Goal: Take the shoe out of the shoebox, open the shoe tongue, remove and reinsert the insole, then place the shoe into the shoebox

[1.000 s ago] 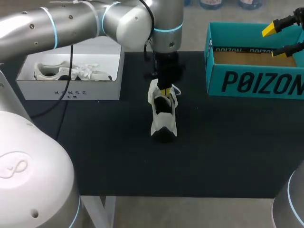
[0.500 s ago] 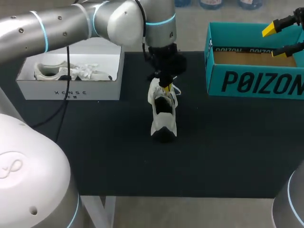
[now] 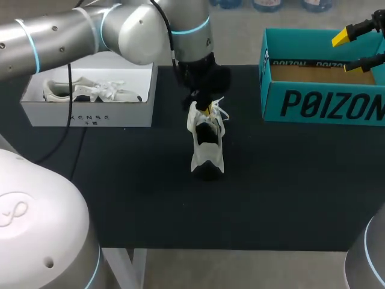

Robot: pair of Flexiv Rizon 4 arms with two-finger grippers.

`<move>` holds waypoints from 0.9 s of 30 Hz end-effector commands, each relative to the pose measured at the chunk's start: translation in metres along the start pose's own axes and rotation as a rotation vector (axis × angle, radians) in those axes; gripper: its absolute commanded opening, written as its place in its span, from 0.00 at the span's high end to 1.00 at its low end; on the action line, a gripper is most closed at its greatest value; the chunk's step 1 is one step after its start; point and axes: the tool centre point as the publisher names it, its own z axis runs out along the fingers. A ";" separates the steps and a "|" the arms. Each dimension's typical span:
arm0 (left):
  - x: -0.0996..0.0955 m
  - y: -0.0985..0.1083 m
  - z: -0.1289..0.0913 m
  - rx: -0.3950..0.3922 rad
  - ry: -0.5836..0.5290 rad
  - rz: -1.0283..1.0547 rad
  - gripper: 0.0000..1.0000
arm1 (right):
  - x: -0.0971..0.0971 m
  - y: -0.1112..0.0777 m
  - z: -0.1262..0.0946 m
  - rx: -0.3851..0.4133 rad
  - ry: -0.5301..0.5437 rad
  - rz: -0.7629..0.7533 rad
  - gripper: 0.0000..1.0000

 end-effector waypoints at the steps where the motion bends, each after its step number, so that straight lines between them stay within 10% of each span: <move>1: 0.036 -0.022 0.034 -0.025 0.075 -0.158 1.00 | 0.000 -0.001 0.000 -0.001 -0.002 0.001 0.00; 9: 0.064 -0.040 0.016 -0.153 0.104 -0.341 1.00 | 0.000 -0.001 0.000 -0.001 -0.002 0.001 0.00; 27: 0.064 -0.040 0.016 -0.153 0.104 -0.341 1.00 | 0.000 -0.001 0.000 -0.001 -0.002 0.001 0.00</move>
